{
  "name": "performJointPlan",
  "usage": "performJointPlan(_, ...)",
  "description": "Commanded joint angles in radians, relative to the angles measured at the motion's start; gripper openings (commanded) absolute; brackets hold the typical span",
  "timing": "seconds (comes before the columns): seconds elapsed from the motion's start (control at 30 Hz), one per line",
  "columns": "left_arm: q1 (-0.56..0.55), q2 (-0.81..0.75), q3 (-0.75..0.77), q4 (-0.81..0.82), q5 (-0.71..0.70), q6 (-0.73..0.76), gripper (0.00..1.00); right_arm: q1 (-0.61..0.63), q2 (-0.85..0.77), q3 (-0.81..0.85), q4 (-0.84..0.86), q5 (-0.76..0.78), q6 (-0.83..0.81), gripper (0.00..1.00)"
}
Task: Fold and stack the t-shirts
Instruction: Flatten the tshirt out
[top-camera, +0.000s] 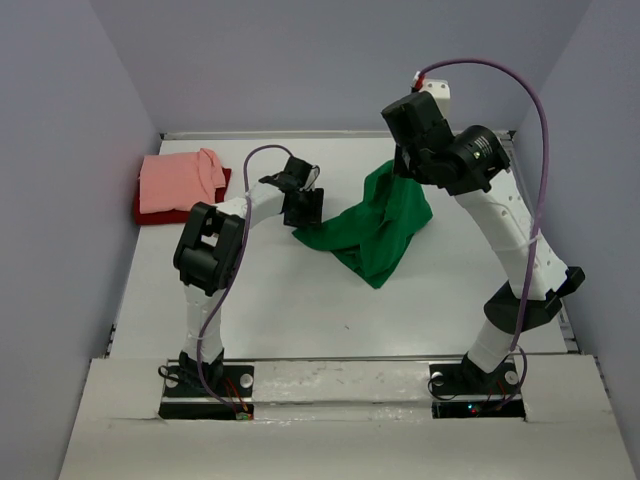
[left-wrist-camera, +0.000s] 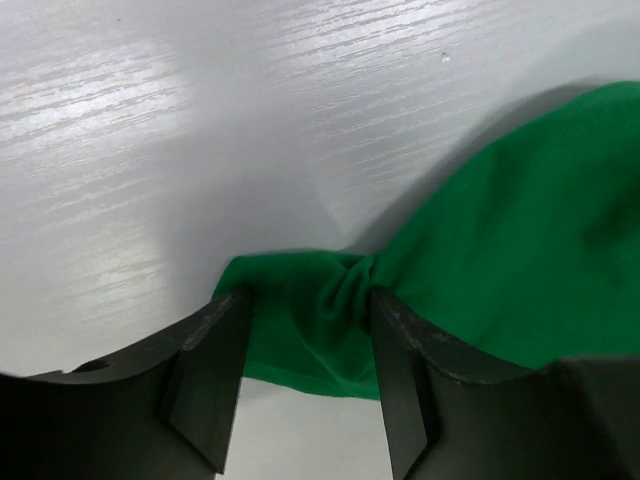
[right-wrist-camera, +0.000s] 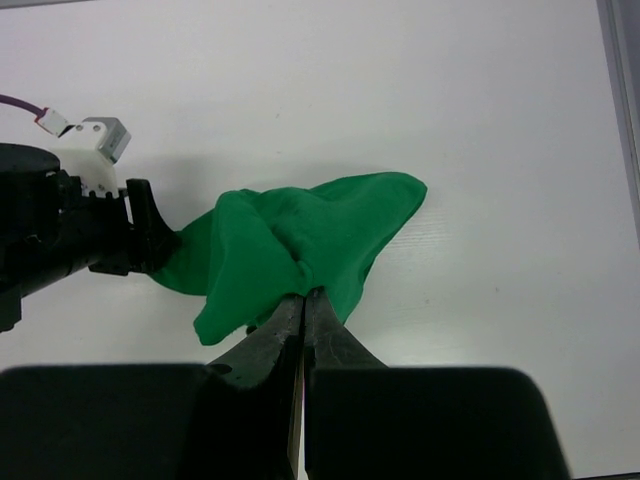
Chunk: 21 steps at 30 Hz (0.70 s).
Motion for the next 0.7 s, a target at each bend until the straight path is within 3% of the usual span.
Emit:
performJointPlan(0.0,-0.010,-0.022,-0.010,-0.029,-0.028,0.009,0.55,-0.001,-0.020,-0.025,-0.057,-0.007,-0.003,0.00)
performJointPlan(0.03,-0.010,-0.020,-0.019,-0.026,-0.028,0.009,0.40,-0.001,-0.022,-0.044,-0.054,-0.005,0.002,0.00)
performJointPlan(0.17,-0.011,-0.020,-0.028,-0.023,-0.036,0.003,0.01,-0.001,-0.026,-0.061,-0.048,-0.005,0.002,0.00)
performJointPlan(0.33,-0.018,-0.097,-0.036,-0.026,-0.066,-0.006,0.00,-0.001,-0.031,-0.122,-0.033,0.005,0.011,0.00)
performJointPlan(0.47,-0.039,-0.248,-0.008,-0.104,-0.138,-0.012,0.00,-0.001,-0.042,-0.240,0.001,0.051,0.031,0.00)
performJointPlan(0.67,-0.051,-0.492,0.156,-0.259,-0.244,-0.022,0.00,-0.001,-0.043,-0.308,-0.014,0.084,0.078,0.00)
